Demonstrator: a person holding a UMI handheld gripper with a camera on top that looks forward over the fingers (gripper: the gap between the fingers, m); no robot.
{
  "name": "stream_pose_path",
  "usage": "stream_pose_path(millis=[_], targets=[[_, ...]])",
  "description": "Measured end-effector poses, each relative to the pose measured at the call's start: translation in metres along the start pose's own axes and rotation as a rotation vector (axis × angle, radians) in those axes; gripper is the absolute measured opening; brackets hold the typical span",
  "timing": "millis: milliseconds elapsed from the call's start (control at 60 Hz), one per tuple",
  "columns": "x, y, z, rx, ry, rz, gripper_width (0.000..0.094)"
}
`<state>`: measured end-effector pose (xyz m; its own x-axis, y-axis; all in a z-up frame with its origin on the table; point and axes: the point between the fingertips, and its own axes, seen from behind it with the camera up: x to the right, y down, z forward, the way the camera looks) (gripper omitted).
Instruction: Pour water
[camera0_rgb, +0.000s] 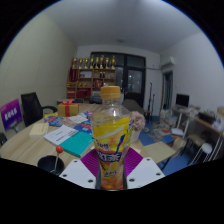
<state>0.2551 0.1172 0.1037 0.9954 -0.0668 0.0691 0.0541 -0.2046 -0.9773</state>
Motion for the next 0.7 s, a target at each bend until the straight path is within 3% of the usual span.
stream_pose_path(millis=[83, 150, 183, 317, 417, 500, 600, 700], targets=[[-0.003, 0.031, 0.005, -0.005, -0.044, 0.073, 0.0297], [-0.005, 0.029, 0.020, -0.041, -0.048, 0.072, 0.0301], [-0.004, 0.031, 0.020, 0.014, -0.053, 0.077, 0.0308], [-0.004, 0.029, 0.011, 0.027, -0.056, 0.087, 0.0313], [-0.006, 0.030, 0.016, 0.011, -0.042, 0.085, 0.0447], [-0.003, 0.039, 0.012, -0.077, -0.032, 0.110, 0.0558], [-0.010, 0.048, -0.010, -0.178, -0.051, 0.162, 0.0825], [-0.006, 0.035, -0.051, -0.224, -0.007, 0.136, 0.0829]])
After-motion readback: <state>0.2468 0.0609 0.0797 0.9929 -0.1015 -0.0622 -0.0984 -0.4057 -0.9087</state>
